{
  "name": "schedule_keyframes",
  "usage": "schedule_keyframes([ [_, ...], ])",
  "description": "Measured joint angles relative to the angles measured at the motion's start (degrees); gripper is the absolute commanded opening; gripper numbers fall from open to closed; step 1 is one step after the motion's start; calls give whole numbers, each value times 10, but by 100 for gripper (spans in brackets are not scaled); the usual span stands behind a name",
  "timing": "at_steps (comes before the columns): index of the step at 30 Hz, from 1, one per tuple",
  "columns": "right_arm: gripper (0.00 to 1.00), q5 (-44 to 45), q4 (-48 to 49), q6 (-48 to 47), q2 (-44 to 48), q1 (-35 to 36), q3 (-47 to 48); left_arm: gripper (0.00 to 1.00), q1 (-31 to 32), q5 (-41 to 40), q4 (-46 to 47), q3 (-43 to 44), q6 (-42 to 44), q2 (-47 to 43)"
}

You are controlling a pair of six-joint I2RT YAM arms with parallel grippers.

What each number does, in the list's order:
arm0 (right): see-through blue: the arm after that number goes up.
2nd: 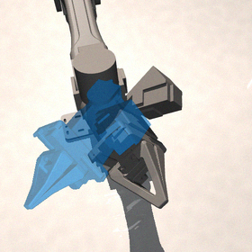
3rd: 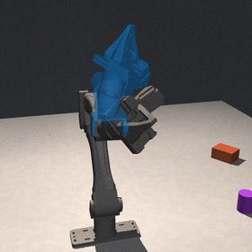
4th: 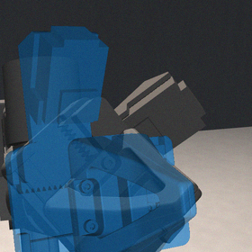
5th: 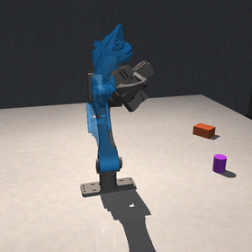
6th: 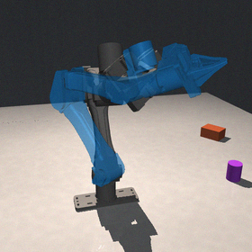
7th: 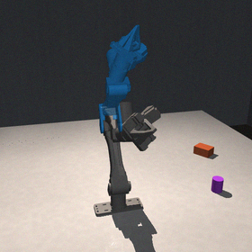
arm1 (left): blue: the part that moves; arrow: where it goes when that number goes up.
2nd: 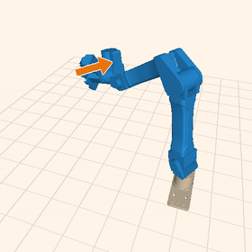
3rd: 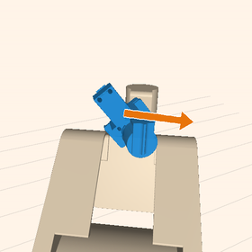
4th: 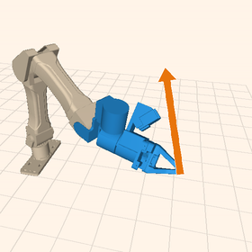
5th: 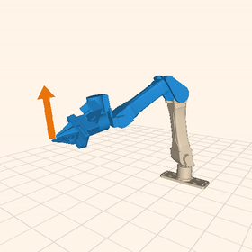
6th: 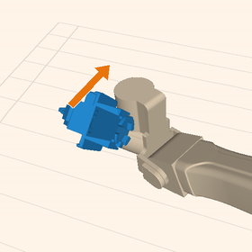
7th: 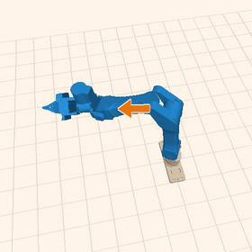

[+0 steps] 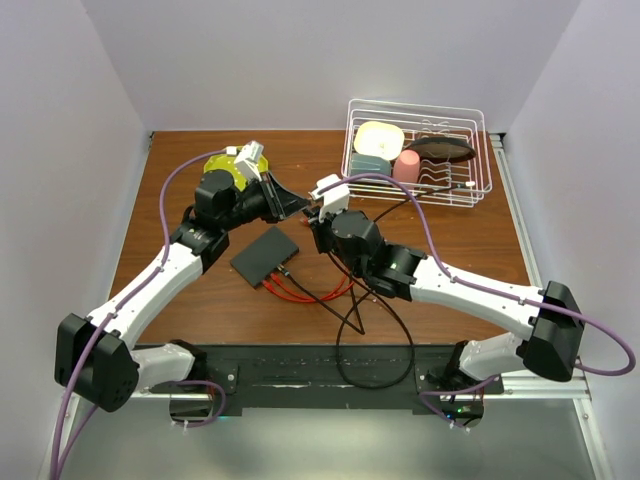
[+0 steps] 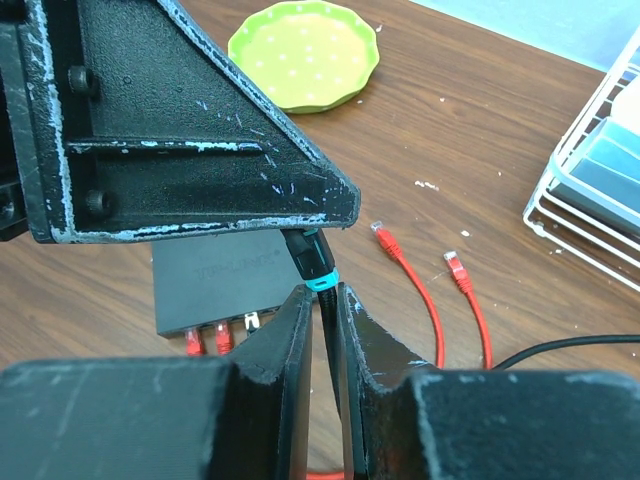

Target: Insert the plug into the switch port

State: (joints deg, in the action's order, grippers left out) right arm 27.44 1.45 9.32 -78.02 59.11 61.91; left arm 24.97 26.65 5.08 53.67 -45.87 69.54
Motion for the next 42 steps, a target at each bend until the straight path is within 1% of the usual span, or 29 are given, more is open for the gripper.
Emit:
schedule_keyframes([
  [7, 0, 0, 10, -4, 0, 0, -7, 0, -1, 2, 1, 0, 2, 2],
  [8, 0, 0, 16, -4, 0, 0, -11, 1, -1, 2, 0, 0, 4, 2],
  [9, 0, -1, 21, -4, 1, 0, -15, 8, -1, 2, 0, 0, 6, 2],
  [10, 0, -1, 27, -4, 2, 0, -20, 12, -1, 2, -2, 0, 7, 2],
  [11, 0, -3, 34, -4, 4, 0, -25, 21, -1, 2, -3, 0, 10, 2],
  [13, 0, -5, 42, -4, 11, 0, -36, 28, -2, 5, -4, 0, 16, 2],
  [14, 0, -9, 45, -4, 16, 0, -42, 39, -2, 8, -4, 0, 16, 2],
  [16, 0, -9, 41, -5, 28, -1, -55, 52, -3, 10, 3, 0, 19, 1],
  [17, 0, -9, 39, -5, 32, -3, -62, 63, -5, 10, 6, 0, 21, 0],
  [19, 0, -9, 32, -5, 39, -6, -71, 72, -9, 10, 7, 0, 24, -1],
  [20, 0, -9, 28, -4, 41, -7, -73, 81, -10, 10, 7, 0, 26, -1],
  [22, 0, -9, 25, -4, 43, -7, -77, 89, -14, 7, 4, 0, 30, -3],
  [23, 0, -11, 24, -4, 45, -7, -79, 96, -16, 3, 2, 0, 34, -4],
  [24, 0, -12, 24, -3, 47, -7, -82, 98, -17, -2, -2, 0, 35, -7],
  [26, 0, -16, 24, -2, 54, -7, -91, 100, -21, -19, -8, -1, 40, -17],
  [36, 0, -65, 32, 36, 88, -7, -166, 100, -25, -127, -31, -6, 79, -99],
  [42, 0, -96, 34, 53, 88, -7, -186, 100, -25, -155, 2, -46, 82, -110],
])
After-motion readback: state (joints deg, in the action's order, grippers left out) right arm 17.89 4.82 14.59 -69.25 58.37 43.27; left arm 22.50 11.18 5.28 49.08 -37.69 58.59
